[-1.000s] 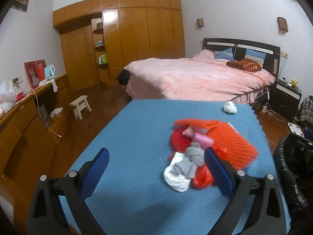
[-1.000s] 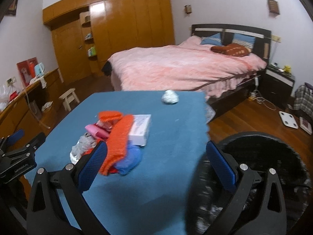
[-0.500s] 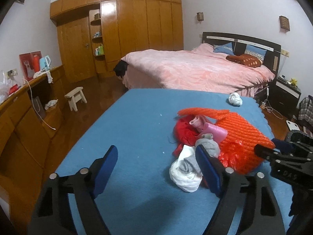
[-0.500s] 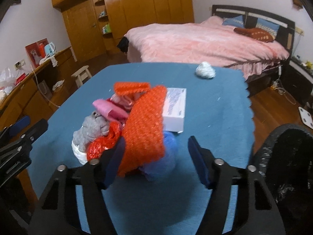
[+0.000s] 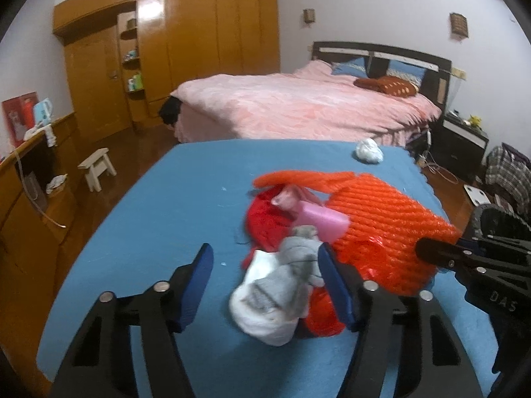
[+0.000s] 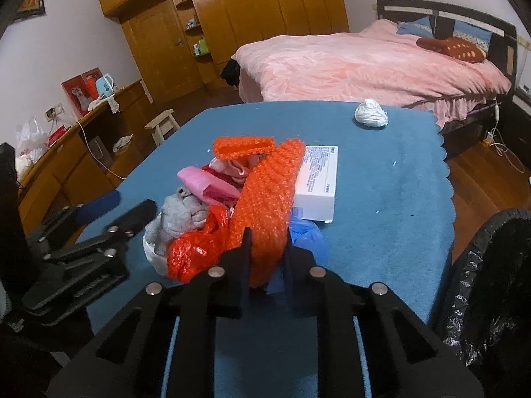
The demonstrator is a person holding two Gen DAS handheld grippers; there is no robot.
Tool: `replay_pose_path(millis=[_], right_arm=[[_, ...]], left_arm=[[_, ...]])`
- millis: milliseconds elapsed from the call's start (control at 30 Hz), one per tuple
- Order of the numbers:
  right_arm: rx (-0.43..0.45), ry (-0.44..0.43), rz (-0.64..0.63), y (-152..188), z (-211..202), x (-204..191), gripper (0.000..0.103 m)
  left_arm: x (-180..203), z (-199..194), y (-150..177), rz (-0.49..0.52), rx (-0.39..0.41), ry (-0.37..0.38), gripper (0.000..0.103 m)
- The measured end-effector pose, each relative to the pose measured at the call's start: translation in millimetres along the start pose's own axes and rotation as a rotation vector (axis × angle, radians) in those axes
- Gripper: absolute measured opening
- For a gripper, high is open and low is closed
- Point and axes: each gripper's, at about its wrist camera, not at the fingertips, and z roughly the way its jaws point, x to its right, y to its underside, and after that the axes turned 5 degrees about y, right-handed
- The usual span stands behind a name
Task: Collect trash
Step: 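Grasp the grey cloth with the left tool while the right tool grasps the orange mesh bag, then lift the grey cloth and orange mesh bag and carry both toward the bin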
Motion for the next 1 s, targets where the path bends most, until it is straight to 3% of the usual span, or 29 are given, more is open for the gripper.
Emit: replay_pose_path(millis=[233, 367, 500, 1000], right_arm=[[-0.009, -0.003, 0.007, 0.8, 3.3, 5.6, 0.016], [-0.011, -0.009, 0.001, -0.3, 3.2, 4.7, 0.016], [-0.007, -0.020, -0.006, -2.4, 0.5, 2.1, 0.016], [0.085, -0.094, -0.038, -19.8, -39.9, -12.8, 0.015]], left_arm=[[15.7, 20.1, 4.5, 0.040, -0.045, 0.027, 0.059], [15.3, 27.6, 5.7, 0.030, -0.060, 0.086, 0.040], [14.9, 23.4, 3.8, 0.024, -0.053, 0.091, 0.034], [-5.1, -40.7, -28.5, -0.035, 0.069, 0.088, 0.033]])
